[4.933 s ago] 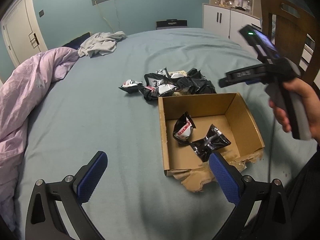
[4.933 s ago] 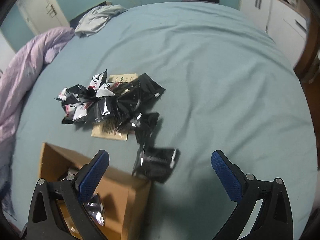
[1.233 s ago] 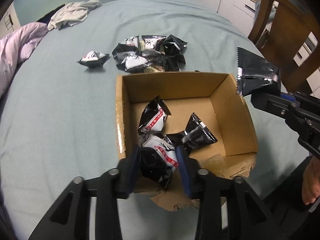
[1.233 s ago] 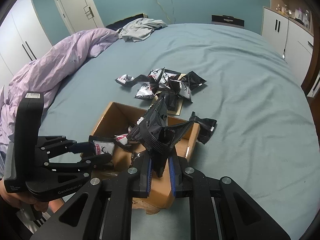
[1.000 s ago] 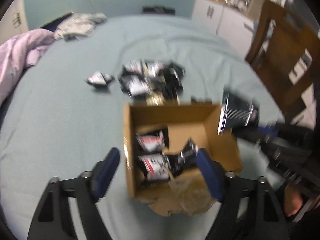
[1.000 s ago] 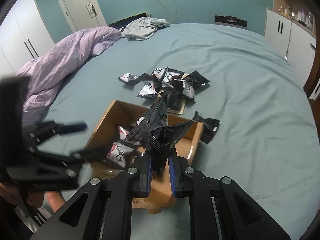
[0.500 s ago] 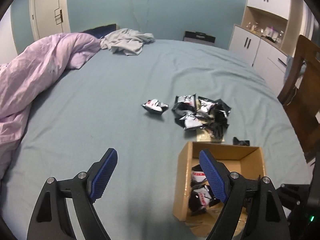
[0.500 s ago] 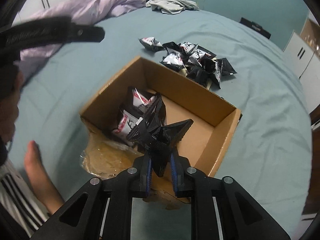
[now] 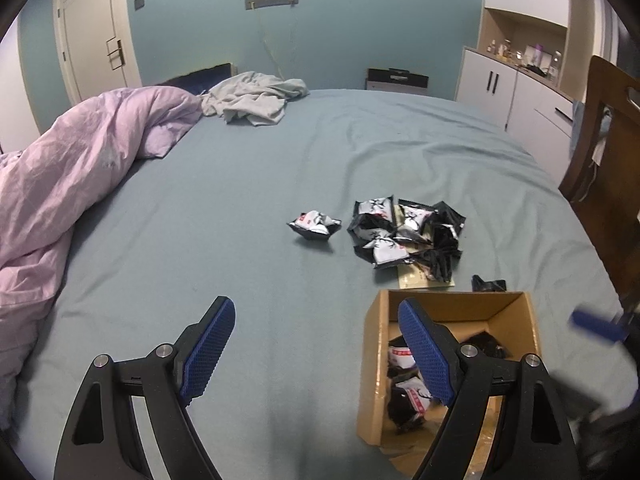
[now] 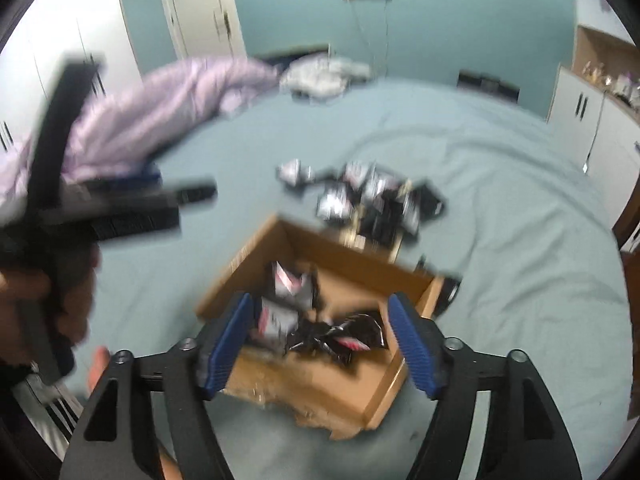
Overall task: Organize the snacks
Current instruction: 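Grasp a black packet lying beside the pile with the right gripper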
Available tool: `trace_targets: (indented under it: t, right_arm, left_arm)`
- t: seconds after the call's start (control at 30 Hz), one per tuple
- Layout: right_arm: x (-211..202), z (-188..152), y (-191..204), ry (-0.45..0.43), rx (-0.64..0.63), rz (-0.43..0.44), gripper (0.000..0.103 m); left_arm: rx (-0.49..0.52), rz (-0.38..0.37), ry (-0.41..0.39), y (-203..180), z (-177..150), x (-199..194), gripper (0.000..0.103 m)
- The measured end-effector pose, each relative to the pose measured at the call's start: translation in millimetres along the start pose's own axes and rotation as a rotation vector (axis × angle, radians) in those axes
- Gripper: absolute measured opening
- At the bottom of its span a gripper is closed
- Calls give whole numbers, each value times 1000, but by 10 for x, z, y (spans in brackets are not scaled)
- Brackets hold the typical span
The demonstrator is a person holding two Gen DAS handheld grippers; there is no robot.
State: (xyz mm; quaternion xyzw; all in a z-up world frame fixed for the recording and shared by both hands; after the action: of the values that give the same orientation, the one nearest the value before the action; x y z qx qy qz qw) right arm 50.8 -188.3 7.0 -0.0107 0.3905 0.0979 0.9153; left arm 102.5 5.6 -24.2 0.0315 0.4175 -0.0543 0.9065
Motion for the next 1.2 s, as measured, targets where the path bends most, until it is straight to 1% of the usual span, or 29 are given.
trace_targets:
  t: [0.03,0.07,0.1,0.13,0.17,0.23,0.3,0.37,0.43,0.5,0.57,0.63,0.77,0.83,0.9,0.93,1.0,1.07,1.13,1.17,1.2]
  right_arm:
    - [-98,42,-44,-39,8,-9,83]
    - [-204,88,-113,-83,19,-23,84]
    - [-268,96,-164,-109,27,-36,85]
    - [-374,145,-278,-152,44,-74,86]
    - [-445,170,-375,-175,53,-107,87]
    - [-592,162,-585,-209,73,-172,95]
    - [-649,163,-826,-205,128,-227,96]
    - [-640,136,-1024,-176,195,-245,96]
    - [-531,127,-1171,-121,249,-236,96]
    - [-345,66,-1331,-42,305,-238,96]
    - [-150,-35,-1460,21,380,-200,96]
    - [-34,-109,-1542,57,423,-182,96]
    - [131,-182,-1619,116,423,-207,96]
    - [242,-236,-1600,155,420,-189,96]
    - [466,-111,-1625,196,418,-162,96]
    - [540,-140,-1598,224,417,-152,96]
    - [725,-78,-1695,272,423,-141,96]
    - [886,-87,-1668,305,426,-124,96]
    - [1050,-110,-1668,336,438,-111,91]
    - [1082,-119,-1688,337,465,-98,90]
    - [1149,-124,-1714,358,499,-64,84]
  left_arm:
    - [2,-7,3,0,-5,-7,85]
    - [3,-10,4,-4,-6,-9,85]
    - [6,-9,6,-1,-10,-10,85]
    - [12,1,10,4,-13,-6,85]
    - [18,9,12,3,-9,-4,85]
    - [30,19,11,-10,10,-16,85]
    - [29,15,6,-21,30,-42,85]
    - [25,3,5,-31,50,-67,85]
    - [24,-11,3,-45,53,-78,85]
    - [32,-7,4,-60,51,-66,85]
    - [46,0,11,-87,53,-35,85]
    - [50,2,16,-102,61,-7,85]
    - [49,1,28,-108,56,21,85]
    - [46,-3,33,-95,46,29,85]
    - [45,-2,41,-89,37,43,85]
    - [46,-2,44,-88,37,51,85]
    - [44,-4,47,-85,42,67,85]
    - [43,-8,49,-93,43,83,85]
    - [46,-12,54,-109,38,105,85]
    - [49,-12,55,-116,35,113,85]
    - [53,-12,56,-125,32,122,85]
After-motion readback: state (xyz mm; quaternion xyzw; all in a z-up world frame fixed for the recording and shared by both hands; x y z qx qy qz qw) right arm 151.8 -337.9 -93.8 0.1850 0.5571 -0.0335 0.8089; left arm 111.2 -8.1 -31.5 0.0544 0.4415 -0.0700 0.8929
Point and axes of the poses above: each gripper's, at about its wrist camera, not at the fingertips, and x roughly the way its jaws point, y to its left, z to its top, the point moved 5 cm from there along x, roughly the way its jaws point, and after that the axes turned 1 degree about x, right-handed, at the moved point
